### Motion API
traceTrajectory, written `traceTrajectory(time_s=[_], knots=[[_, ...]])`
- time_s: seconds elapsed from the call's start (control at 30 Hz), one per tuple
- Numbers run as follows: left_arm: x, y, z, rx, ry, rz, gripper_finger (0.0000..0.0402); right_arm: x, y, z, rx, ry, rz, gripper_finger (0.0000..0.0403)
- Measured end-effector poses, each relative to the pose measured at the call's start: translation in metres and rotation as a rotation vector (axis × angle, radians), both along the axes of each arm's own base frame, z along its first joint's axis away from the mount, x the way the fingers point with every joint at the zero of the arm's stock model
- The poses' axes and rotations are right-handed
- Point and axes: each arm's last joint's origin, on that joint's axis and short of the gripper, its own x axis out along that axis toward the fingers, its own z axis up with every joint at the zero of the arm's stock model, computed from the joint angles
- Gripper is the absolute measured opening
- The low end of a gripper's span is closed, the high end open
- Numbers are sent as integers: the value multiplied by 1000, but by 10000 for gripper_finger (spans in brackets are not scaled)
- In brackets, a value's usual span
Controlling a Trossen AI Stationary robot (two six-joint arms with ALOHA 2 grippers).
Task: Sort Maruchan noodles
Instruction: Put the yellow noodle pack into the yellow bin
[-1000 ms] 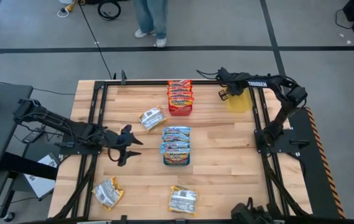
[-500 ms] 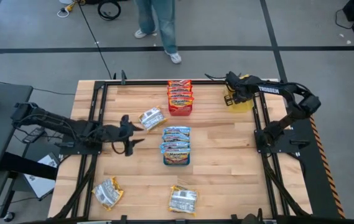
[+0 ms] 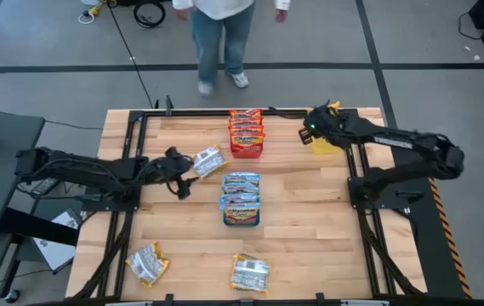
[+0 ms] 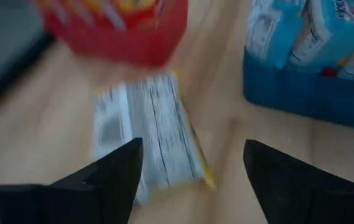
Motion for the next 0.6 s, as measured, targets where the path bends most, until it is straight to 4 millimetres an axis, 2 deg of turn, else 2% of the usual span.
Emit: traceTrajectory(time_s=[0.17,0.23,0.33,0.43,0.6], knots=[[26,-12,-12,226,24,-171,293,-1,29,25,-117,-125,92,116],[34,-18,-20,311,51,-154,293,-2,37,31,-139,-150,120,116],[39,-19,-32,391,102,-39,293,-3,45,35,-146,-173,157,116],[42,-16,-44,360,120,35,293,-2,49,35,-146,-177,180,116],[50,-11,-60,248,94,32,293,2,51,35,-153,-172,209,116]])
